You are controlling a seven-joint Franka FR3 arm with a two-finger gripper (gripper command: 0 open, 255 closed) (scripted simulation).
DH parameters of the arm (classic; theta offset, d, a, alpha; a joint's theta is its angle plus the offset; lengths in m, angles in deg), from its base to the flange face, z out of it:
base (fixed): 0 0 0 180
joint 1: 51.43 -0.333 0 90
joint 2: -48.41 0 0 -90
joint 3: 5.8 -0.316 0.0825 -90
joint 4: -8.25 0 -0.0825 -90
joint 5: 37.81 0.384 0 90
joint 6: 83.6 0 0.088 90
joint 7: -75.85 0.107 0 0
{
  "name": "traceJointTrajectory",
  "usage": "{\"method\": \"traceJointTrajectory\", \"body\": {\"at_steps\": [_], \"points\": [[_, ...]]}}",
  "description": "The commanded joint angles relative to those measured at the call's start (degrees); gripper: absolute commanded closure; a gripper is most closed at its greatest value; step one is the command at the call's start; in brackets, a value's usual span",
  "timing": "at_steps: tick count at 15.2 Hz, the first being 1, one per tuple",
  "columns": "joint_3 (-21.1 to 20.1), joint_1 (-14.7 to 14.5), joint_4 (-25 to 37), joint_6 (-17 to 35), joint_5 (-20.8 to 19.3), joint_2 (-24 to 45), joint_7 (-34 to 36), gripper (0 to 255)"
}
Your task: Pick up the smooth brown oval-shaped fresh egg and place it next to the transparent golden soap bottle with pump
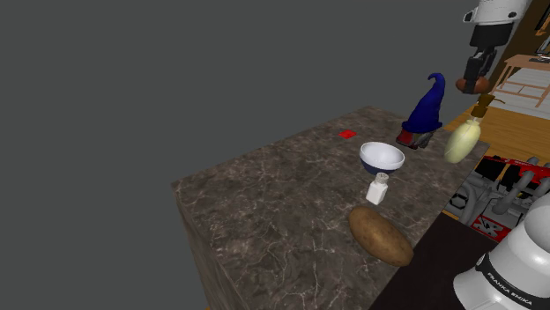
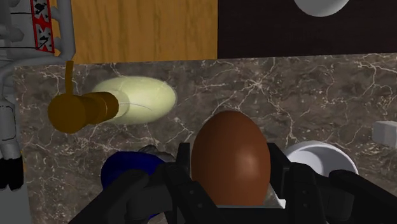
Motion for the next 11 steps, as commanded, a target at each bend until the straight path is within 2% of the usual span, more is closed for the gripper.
{"method": "traceJointTrajectory", "body": {"at_steps": [1, 11], "points": [[0.2, 0.1, -1.9, 1.6, -0.2, -0.4, 0.2, 255], [1.2, 0.5, -10.2, 9.0, -1.1, -1.2, 1.2, 255]]}}
